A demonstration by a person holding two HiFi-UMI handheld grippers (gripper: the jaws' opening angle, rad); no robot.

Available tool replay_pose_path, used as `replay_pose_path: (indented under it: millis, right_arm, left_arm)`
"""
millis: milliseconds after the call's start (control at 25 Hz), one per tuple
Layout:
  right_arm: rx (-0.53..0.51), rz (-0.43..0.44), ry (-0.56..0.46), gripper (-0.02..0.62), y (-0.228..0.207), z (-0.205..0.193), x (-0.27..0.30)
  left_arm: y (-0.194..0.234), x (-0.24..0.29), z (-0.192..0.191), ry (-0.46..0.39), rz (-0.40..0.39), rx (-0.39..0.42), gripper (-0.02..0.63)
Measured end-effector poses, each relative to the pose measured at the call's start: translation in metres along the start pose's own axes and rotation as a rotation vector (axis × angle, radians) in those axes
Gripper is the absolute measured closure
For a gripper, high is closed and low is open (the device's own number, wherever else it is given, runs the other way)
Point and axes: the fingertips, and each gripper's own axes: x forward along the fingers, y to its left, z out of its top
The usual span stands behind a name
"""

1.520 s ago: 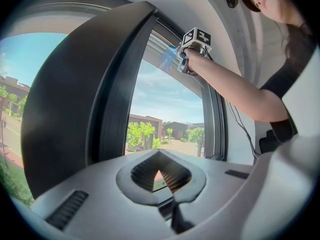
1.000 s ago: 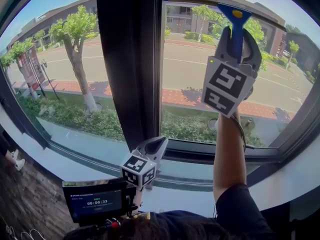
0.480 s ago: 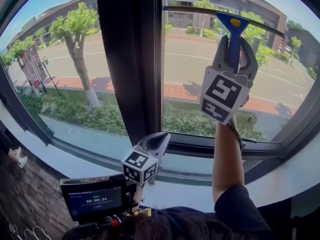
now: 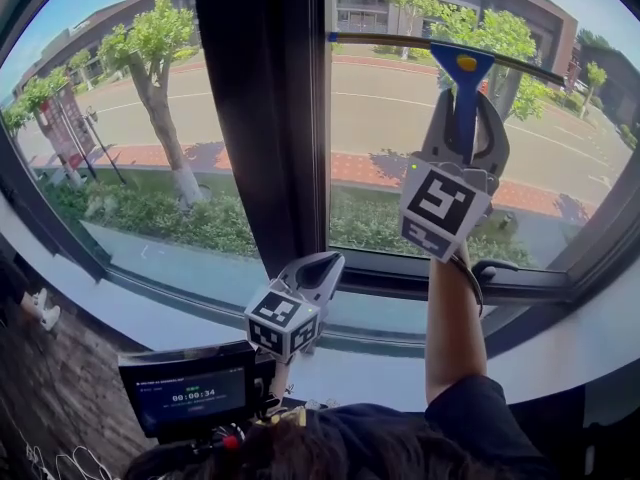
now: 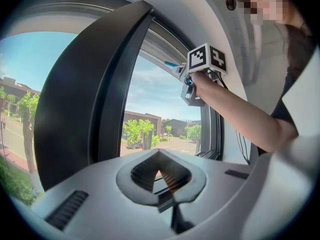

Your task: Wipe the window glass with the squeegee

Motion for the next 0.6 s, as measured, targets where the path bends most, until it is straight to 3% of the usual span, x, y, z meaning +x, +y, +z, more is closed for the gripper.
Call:
replay_pose_path:
  millis: [600]
  right_arm:
    - [-0.013,0.024,0.100,0.453,0.020,-0.052,-0.037]
  left_arm:
    - [0.001,-0.003,-0.007,0.001,-0.008,-0.005,0.604]
